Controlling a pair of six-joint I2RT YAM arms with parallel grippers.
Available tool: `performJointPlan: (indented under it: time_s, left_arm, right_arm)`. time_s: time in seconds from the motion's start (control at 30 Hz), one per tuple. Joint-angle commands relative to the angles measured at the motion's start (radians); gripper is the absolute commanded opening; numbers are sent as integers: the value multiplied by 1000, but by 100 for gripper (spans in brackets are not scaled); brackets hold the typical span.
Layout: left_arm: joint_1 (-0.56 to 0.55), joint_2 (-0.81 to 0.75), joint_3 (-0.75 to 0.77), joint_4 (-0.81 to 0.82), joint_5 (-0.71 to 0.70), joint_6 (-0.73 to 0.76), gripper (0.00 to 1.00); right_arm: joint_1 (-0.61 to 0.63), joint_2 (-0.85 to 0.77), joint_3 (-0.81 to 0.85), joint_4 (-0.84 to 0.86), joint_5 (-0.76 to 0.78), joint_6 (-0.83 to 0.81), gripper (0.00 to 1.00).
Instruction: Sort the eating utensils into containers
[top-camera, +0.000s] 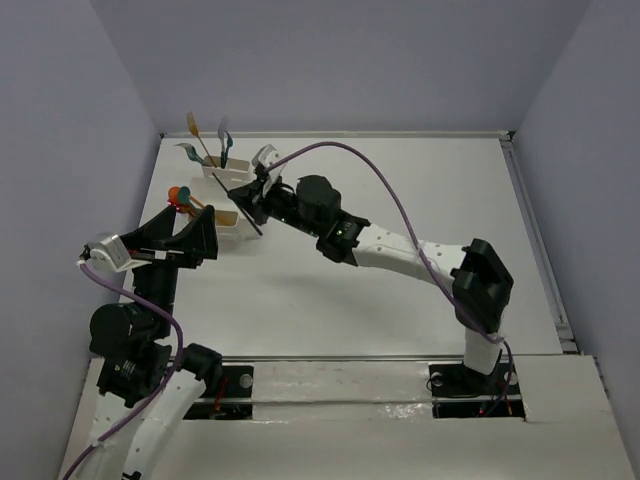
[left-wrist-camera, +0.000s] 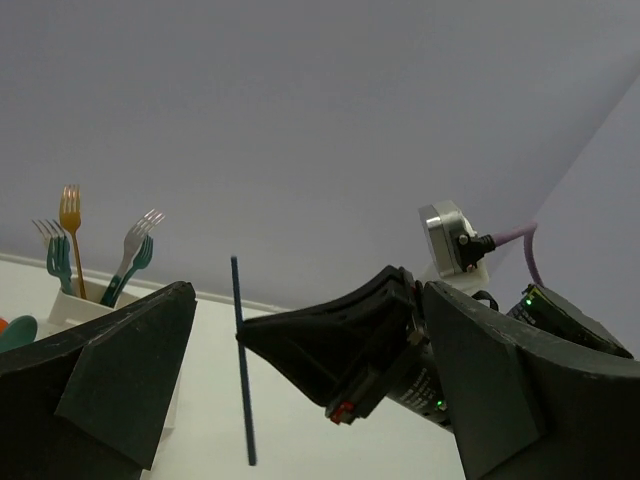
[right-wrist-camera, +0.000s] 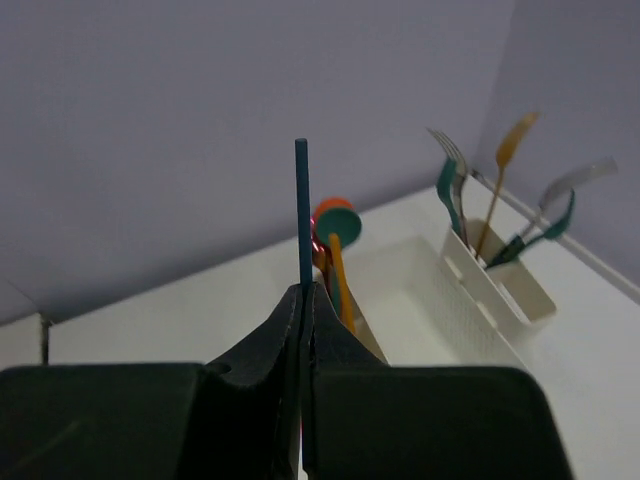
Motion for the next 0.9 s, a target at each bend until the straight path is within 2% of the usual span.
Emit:
performJointPlan:
  time_s: [0.0,0.3,0.4,0.63,0.87]
  left_arm:
    - [6,-10,-4,41,1,0,99]
    - [6,-16,-4,42,-2,5,99]
    - [6,-17,-4,41,-5,6,99]
    - [6,-19,-4,41,-8,6,99]
    - [6,-10,-4,42,-5,8,99]
  right_arm:
    - [-19,177,174,388,-126,119,0]
    - [-38,464,569,351,-168,193,0]
    - [-49,507,615,343,-171,213,0]
    - [-78,540,606,329,-183,253,0]
    - [-78,537,515,337,-179,251,0]
